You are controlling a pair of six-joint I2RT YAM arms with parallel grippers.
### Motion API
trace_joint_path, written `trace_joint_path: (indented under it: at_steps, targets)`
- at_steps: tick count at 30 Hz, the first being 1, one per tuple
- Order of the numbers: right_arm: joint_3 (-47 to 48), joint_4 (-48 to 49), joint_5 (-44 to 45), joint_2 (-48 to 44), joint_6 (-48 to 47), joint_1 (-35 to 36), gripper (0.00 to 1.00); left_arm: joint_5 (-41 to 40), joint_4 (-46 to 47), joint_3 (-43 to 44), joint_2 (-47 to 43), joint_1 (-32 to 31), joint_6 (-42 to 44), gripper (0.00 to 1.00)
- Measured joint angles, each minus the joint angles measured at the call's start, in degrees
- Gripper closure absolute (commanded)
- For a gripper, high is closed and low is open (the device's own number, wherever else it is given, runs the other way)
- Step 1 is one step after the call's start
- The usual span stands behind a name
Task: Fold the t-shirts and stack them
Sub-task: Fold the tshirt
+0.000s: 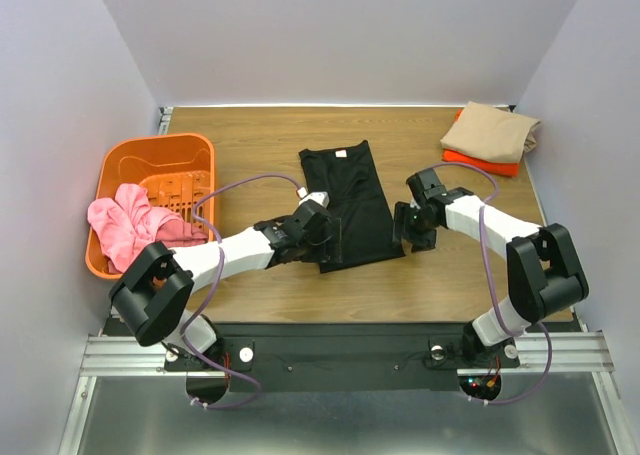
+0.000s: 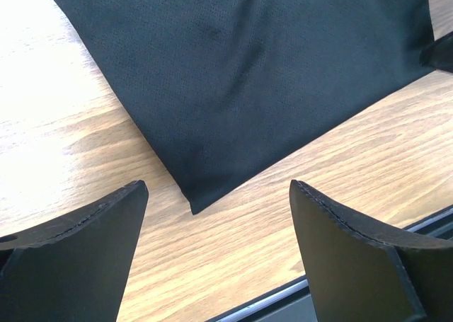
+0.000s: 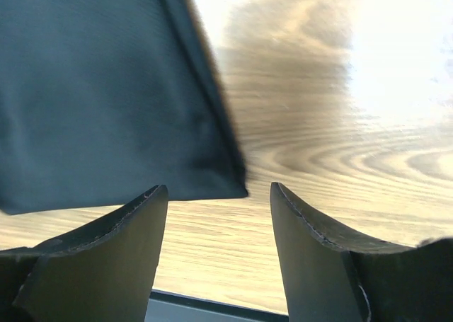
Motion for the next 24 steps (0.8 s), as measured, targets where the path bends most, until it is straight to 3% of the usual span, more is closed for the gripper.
trace_joint_path:
  at_steps: [11,24]
  targets:
    - [-2.0,-0.1,1.2,1.9,-0.4,0.0,0.51,-0.2,-0.2,-0.7,-0.5,0.0,-0.4,0.07]
    - [-3.5,3.2,-0.5,2.6,-0.5,0.0,0.82,-0.2,-0.2,-0.8,0.1,-0.4,-0.7,0.17]
